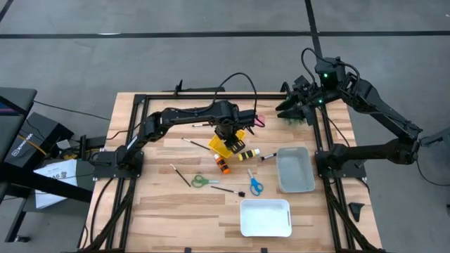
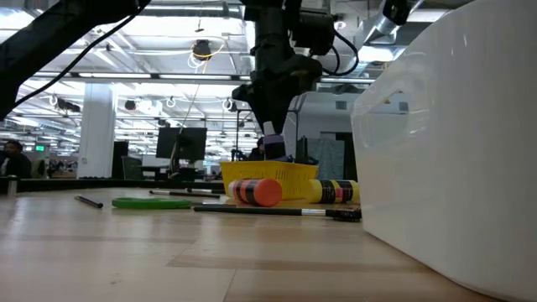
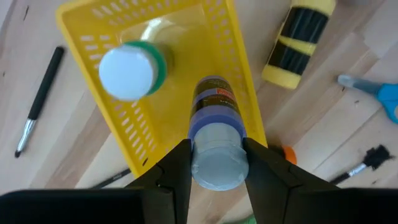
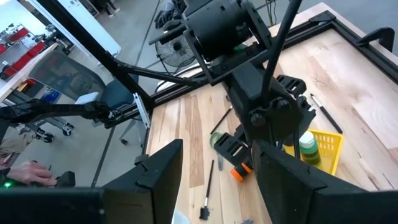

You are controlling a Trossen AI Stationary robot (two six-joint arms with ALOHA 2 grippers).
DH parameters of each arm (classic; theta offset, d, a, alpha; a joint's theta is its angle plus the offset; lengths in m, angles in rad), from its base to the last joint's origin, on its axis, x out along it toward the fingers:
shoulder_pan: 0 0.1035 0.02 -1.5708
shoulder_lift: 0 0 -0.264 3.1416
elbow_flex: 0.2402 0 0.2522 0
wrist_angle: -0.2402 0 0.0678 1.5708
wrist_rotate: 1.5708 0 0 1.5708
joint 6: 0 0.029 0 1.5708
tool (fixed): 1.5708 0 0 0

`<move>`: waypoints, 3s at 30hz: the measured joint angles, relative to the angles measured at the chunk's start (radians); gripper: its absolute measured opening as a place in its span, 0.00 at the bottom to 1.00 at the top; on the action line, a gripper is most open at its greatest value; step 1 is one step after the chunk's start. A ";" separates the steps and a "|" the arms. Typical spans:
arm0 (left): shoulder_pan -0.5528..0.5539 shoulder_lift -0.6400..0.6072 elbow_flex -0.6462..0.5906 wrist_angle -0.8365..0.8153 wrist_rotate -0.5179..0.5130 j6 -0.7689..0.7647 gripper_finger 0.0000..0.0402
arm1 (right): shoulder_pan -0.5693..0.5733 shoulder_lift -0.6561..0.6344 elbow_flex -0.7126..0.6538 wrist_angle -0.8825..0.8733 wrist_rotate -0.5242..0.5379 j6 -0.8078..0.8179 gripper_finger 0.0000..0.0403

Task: Pick & Place Paint Supplies
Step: Put the violet paint bottle into the yellow bin, then put the yellow paint bottle into the yellow bin

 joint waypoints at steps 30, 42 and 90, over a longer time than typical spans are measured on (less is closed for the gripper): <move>0.047 0.000 -0.001 -0.073 -0.018 0.037 0.28 | 0.000 0.000 0.000 0.054 0.000 -0.006 0.47; 0.070 -0.001 -0.004 -0.066 -0.021 0.086 0.28 | 0.000 0.000 0.000 0.058 0.000 0.015 0.47; 0.078 -0.126 -0.102 0.046 -0.085 0.144 0.42 | 0.000 0.000 0.000 0.074 0.001 0.043 0.47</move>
